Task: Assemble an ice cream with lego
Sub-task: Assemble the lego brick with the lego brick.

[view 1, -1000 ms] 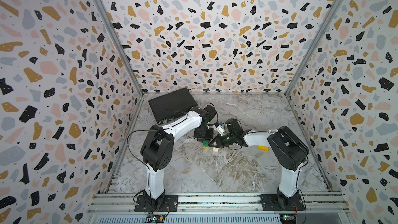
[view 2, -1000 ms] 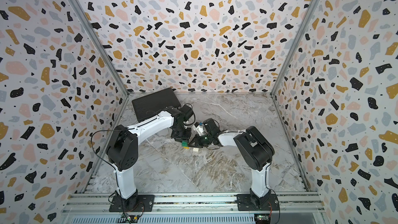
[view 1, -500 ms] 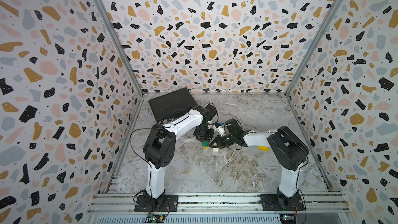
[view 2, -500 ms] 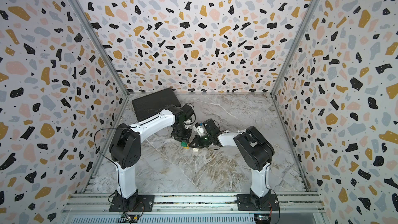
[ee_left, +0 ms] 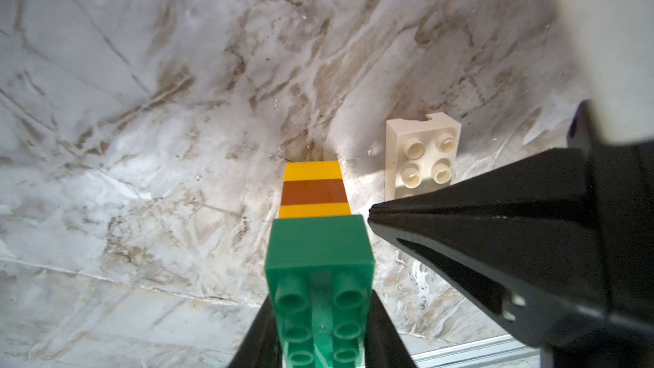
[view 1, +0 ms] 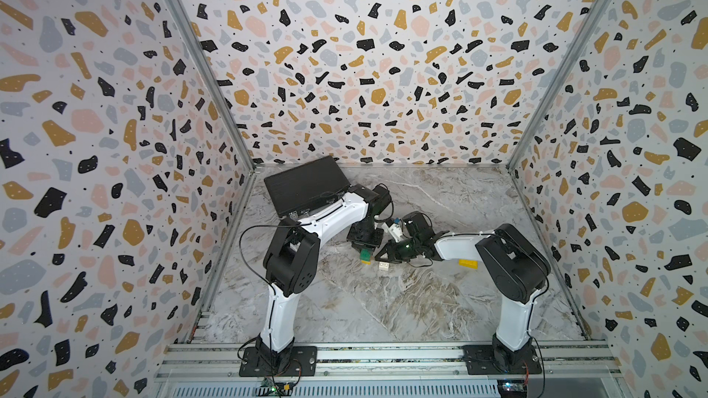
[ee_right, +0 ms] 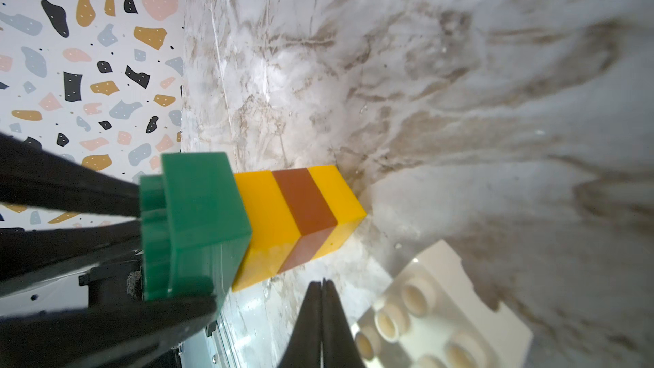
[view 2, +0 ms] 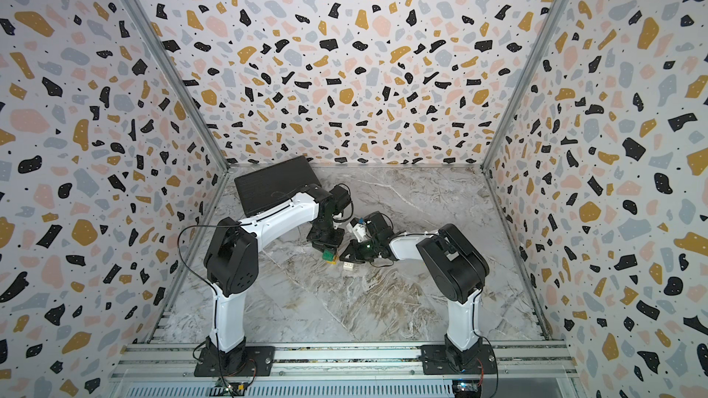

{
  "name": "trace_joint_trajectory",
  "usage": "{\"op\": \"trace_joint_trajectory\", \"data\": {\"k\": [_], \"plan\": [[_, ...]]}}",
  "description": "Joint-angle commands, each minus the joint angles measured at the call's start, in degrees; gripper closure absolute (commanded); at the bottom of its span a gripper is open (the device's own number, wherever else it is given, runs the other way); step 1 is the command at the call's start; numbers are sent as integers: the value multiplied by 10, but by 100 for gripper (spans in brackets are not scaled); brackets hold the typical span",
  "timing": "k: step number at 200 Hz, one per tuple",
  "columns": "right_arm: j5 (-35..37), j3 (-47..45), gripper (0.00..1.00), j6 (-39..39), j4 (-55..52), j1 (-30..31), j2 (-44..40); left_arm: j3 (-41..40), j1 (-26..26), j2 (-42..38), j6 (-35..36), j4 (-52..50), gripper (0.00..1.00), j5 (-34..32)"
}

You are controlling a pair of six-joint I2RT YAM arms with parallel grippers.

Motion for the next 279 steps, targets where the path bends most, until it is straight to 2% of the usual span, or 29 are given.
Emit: {"op": "trace_joint_trajectory", "data": {"k": [1,39,115,202,254,279], "plan": [[2,-2,91,1,4,-2,-29,-6,-5,42,-26,26,95,-18],[0,-3,86,1,5,-2,-30,10,-14,64,-26,20,90,-31],[3,-6,76,1,6,-4,-35,31,-13,55,-5,25,80,-33],[4,-7,74,4,6,-5,-35,63,-13,47,-4,10,65,-35],[2,-6,74,5,6,-6,-34,73,-12,49,5,3,63,-32],[3,-7,74,5,6,-6,-35,87,-11,58,22,-10,55,-26]]}}
